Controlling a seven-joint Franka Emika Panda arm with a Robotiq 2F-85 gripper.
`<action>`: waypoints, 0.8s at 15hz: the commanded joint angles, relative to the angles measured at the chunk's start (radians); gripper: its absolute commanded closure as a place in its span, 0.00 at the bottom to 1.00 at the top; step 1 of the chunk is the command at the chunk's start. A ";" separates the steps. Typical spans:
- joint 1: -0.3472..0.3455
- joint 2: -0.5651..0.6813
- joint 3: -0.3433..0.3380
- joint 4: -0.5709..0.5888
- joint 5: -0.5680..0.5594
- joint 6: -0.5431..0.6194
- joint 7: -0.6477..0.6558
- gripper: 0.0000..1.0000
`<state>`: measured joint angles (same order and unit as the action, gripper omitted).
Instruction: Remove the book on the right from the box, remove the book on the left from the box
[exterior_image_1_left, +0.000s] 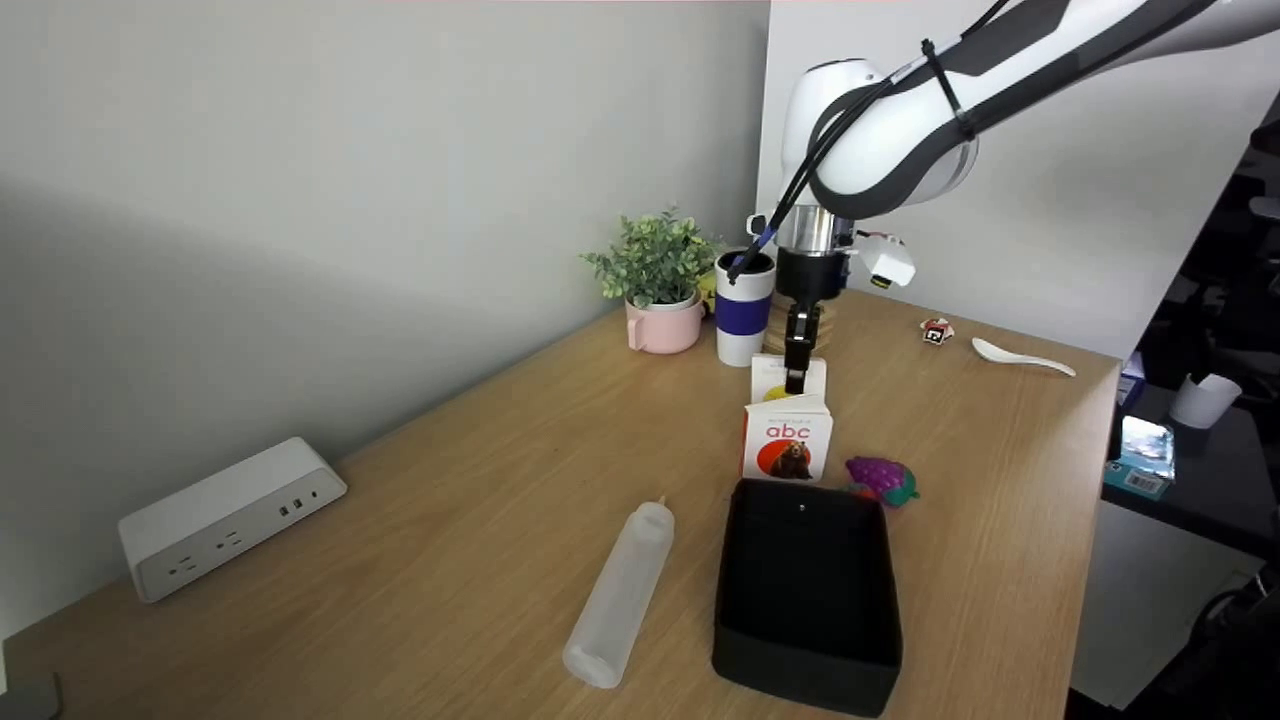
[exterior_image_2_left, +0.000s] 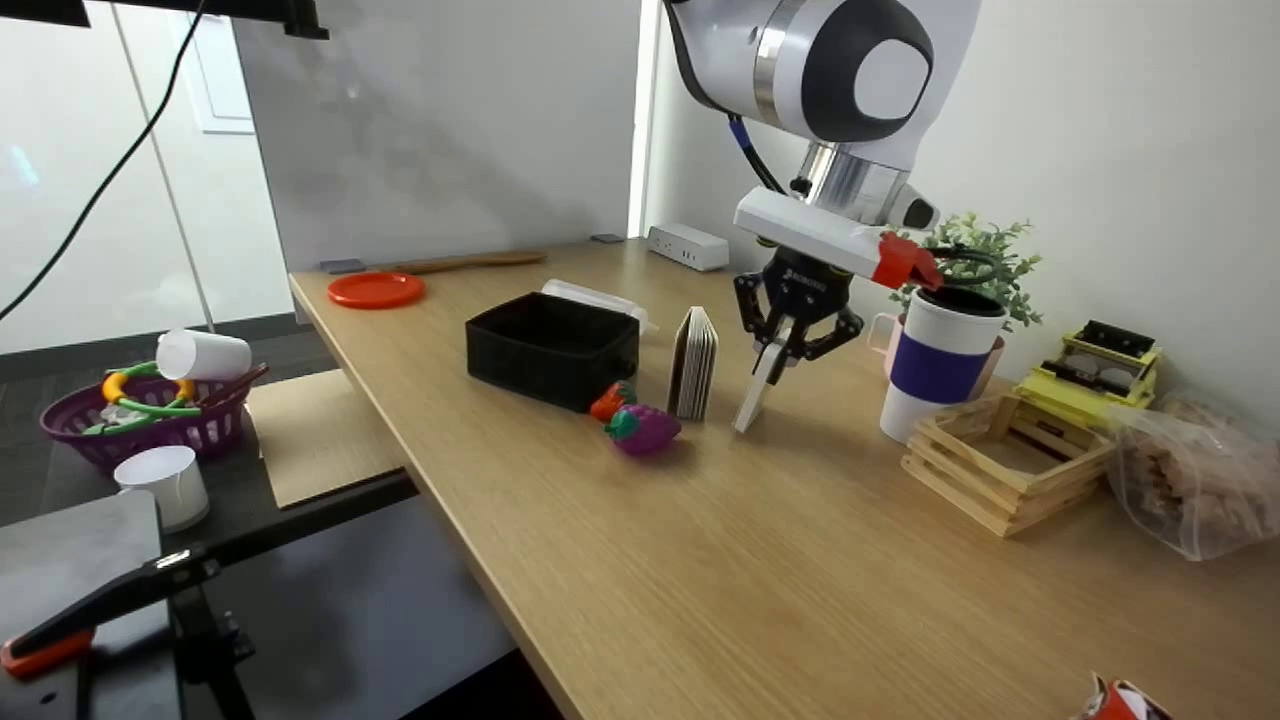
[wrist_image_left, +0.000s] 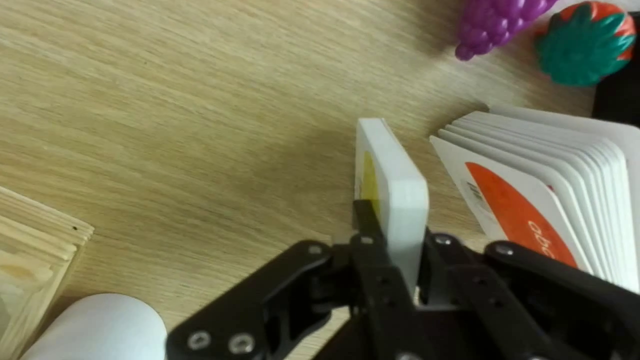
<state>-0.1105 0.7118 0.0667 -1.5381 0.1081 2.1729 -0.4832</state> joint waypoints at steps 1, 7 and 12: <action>-0.021 0.037 0.025 0.039 0.016 0.008 0.015 0.96; -0.006 0.030 0.021 0.023 -0.002 0.030 0.032 0.96; 0.027 0.023 0.000 0.000 -0.044 0.106 0.107 0.96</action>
<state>-0.1014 0.7254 0.0772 -1.5274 0.0928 2.2258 -0.4232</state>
